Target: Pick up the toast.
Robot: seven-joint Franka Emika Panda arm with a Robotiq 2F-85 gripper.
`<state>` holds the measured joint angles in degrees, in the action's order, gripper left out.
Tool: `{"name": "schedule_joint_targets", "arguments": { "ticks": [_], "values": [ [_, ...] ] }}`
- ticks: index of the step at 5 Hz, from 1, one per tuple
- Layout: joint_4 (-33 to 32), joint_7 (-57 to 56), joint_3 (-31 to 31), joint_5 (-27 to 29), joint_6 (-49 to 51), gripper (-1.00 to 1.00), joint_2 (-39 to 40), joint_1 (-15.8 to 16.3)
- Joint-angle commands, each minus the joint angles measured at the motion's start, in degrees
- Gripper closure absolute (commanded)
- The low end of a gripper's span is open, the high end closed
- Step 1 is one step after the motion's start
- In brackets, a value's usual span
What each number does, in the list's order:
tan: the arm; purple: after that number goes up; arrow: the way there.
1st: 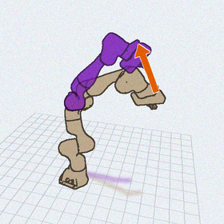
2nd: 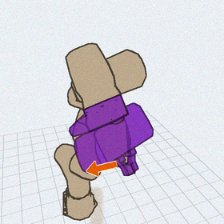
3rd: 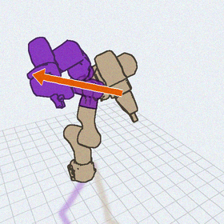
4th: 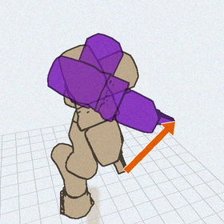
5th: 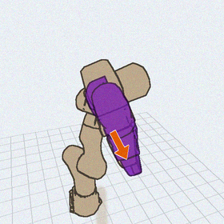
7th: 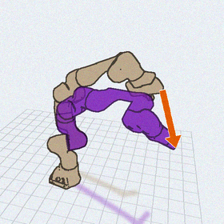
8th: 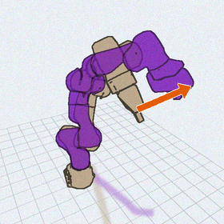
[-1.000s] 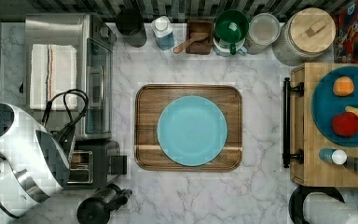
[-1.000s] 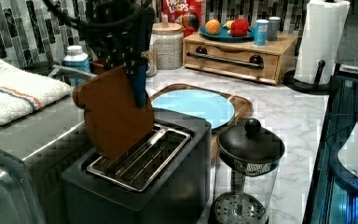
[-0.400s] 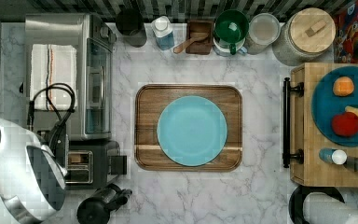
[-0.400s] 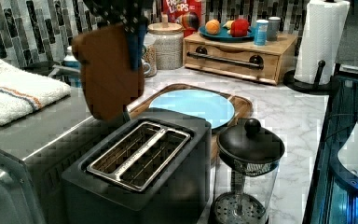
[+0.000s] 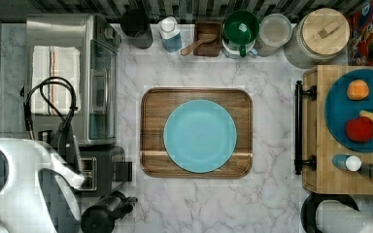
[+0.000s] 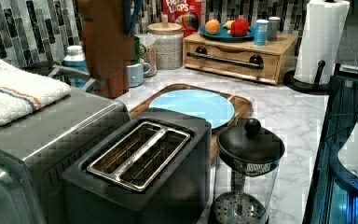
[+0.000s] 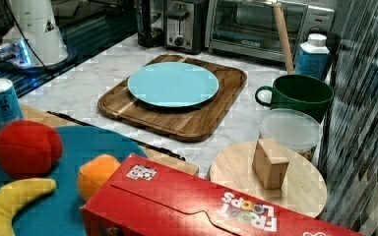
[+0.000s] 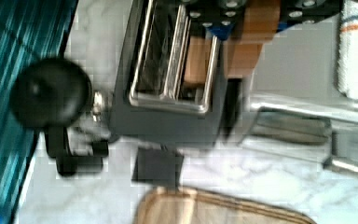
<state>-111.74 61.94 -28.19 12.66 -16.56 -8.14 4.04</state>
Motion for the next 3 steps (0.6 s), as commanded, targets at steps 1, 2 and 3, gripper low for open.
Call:
{"name": "schedule_joint_targets", "arguments": {
  "ticks": [1,2,3],
  "values": [
    [-9.4,-15.21,10.7,-0.14,-2.06,1.0,-3.37,-9.35],
    [-9.72,-17.04,11.62,-1.55,-1.72,1.0,-3.24,-10.52],
    [-9.53,-17.66,12.48,-2.52,-0.89,1.0,-3.21,-10.6]
  ]
}}
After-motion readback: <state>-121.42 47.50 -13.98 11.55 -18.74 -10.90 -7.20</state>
